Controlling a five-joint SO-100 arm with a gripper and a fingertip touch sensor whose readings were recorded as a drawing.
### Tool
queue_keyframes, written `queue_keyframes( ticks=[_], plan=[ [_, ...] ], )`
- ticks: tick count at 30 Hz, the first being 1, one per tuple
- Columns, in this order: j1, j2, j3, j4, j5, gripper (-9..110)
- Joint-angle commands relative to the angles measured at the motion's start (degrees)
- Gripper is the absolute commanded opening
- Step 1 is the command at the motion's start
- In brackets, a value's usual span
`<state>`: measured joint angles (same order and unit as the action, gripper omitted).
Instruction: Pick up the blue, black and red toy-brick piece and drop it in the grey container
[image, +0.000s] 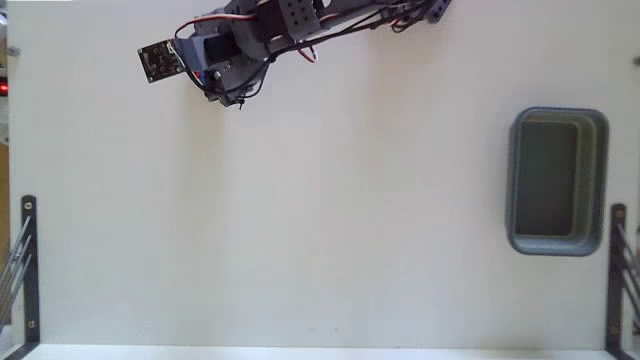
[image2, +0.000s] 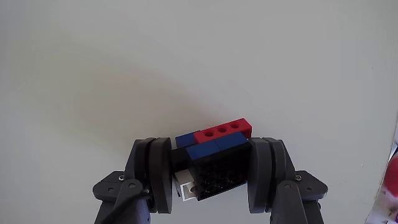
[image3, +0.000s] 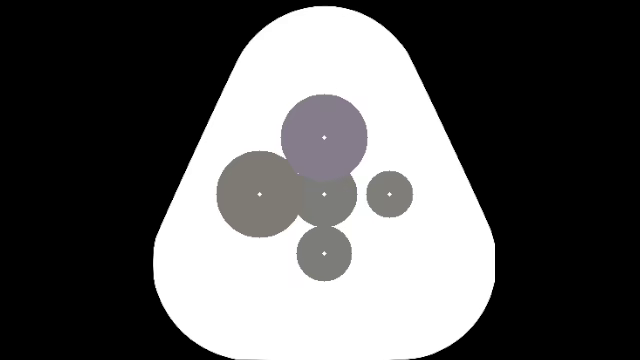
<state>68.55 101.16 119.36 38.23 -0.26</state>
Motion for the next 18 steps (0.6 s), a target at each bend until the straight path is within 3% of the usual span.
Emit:
queue_keyframes(
  ticks=[1, 18],
  plan=[
    [0.7, 1.2, 0.0, -0.9, 0.3, 63],
    [0.7, 2.3, -3.3, 3.5, 0.3, 63]
  ],
)
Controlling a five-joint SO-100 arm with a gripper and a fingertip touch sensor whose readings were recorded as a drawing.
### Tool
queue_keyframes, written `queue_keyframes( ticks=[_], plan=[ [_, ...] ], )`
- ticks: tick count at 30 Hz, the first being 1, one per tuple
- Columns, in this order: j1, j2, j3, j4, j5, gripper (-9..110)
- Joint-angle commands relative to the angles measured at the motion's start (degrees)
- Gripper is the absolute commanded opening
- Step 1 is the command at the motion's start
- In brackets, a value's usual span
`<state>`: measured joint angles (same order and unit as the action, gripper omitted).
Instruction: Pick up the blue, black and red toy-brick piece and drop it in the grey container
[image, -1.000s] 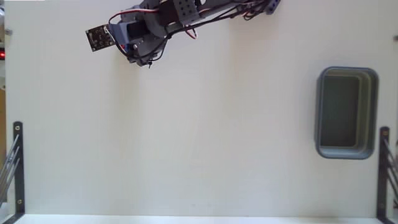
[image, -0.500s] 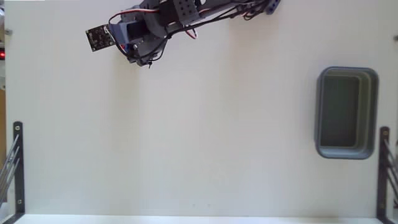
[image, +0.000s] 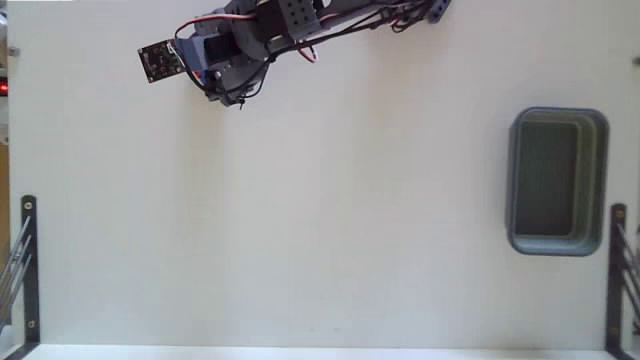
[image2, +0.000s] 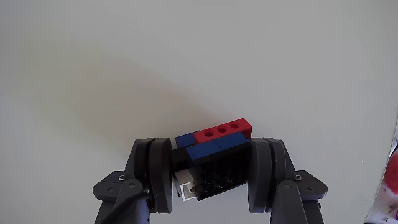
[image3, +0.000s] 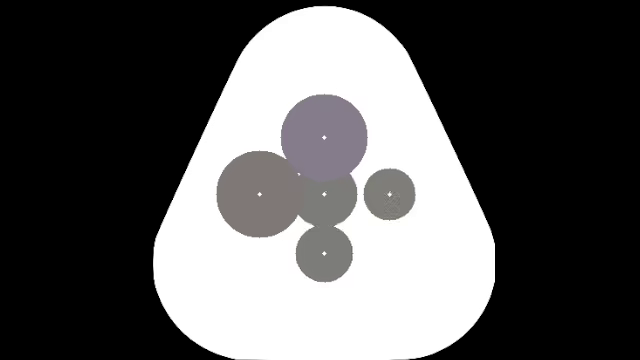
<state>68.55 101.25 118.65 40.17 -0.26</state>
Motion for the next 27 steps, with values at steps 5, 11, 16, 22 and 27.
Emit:
queue_keyframes(
  ticks=[5, 11, 16, 22, 27],
  plan=[
    [0.7, 2.8, -4.8, 4.4, 0.3, 63],
    [0.7, 3.3, -8.1, 8.3, 0.3, 63],
    [0.7, 3.6, -11.4, 11.8, 0.3, 63],
    [0.7, 3.6, -16.3, 16.7, 0.3, 63],
    [0.7, 3.3, -20.6, 20.7, 0.3, 63]
  ],
)
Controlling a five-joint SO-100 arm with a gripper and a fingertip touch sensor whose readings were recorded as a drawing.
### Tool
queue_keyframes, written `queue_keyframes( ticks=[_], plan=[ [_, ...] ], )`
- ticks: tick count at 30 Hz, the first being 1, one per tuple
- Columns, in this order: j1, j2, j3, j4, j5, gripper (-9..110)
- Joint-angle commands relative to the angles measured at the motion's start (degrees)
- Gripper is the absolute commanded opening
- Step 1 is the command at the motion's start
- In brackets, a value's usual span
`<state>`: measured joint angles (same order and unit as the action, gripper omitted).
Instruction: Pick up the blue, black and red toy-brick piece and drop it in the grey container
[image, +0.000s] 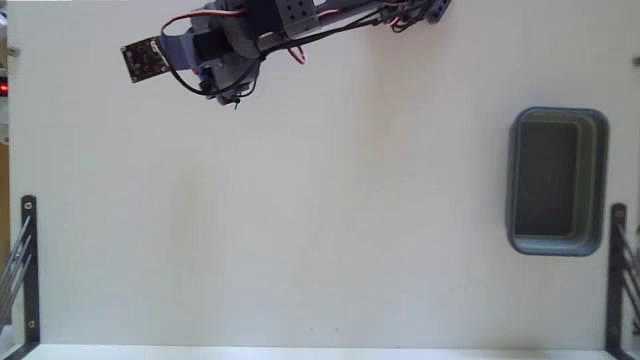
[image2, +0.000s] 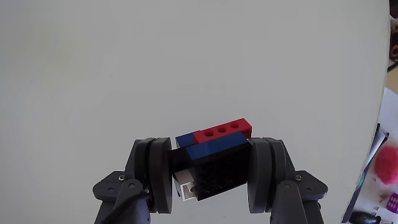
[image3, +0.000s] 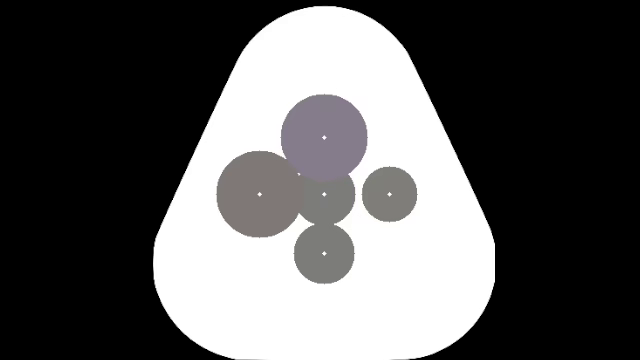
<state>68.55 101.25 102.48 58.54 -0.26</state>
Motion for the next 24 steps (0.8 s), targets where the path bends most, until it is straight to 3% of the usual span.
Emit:
queue_keyframes(
  ticks=[1, 24],
  plan=[
    [0.7, 3.1, -5.4, 3.2, 0.3, 63],
    [0.7, -2.0, -28.7, 21.4, 0.3, 63]
  ],
)
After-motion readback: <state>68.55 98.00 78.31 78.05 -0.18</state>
